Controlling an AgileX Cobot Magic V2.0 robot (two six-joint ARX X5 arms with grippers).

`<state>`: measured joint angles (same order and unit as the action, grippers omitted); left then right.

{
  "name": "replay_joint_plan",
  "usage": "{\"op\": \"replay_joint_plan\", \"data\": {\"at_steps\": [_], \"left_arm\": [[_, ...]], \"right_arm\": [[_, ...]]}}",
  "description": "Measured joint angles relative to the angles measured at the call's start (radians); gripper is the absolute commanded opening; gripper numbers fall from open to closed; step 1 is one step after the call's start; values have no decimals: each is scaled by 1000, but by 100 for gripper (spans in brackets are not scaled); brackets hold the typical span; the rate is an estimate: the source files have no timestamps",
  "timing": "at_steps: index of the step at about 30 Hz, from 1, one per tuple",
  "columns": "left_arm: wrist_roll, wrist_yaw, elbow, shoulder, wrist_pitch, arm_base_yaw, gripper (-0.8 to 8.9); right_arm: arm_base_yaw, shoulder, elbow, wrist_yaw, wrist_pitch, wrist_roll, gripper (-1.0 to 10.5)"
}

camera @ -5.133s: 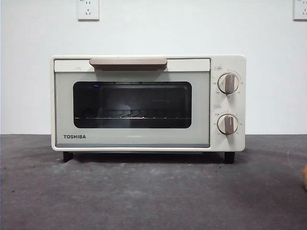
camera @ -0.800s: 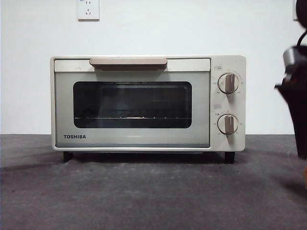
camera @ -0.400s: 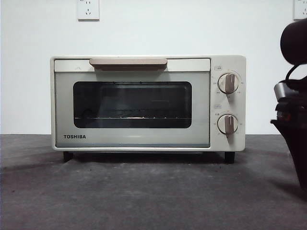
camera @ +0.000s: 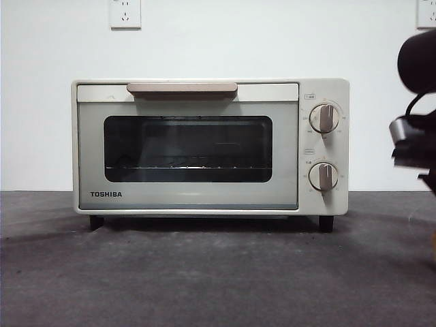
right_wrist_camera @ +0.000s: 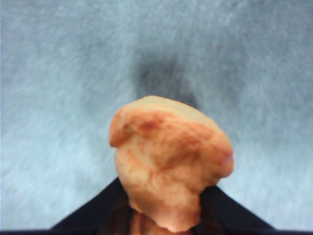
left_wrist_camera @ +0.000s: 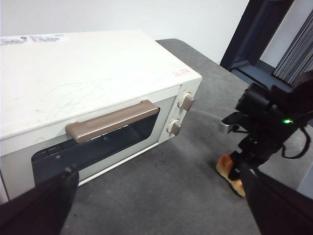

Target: The left arm flap open the oven, the right arm pick bread and place it into oven, the left arm flap close the oven

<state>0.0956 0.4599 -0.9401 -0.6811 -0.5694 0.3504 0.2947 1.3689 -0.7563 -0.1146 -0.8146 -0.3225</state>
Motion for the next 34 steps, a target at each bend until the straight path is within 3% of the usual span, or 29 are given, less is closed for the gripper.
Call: {"op": "replay_joint_plan", "data": {"at_steps": [6, 16, 26, 34], "left_arm": [[0, -20, 0, -27, -35, 0, 388], [0, -19, -21, -200, -69, 18, 21], [-51, -20, -186, -459, -82, 83, 11], [-127, -76, -365, -662, -76, 126, 11]], "right_arm": [[0, -159, 0, -100, -54, 0, 112], [0, -589, 0, -256, -138, 0, 112], [0, -913, 0, -311, -148, -4, 112], [0, -1029, 0, -312, -150, -47, 112]]}}
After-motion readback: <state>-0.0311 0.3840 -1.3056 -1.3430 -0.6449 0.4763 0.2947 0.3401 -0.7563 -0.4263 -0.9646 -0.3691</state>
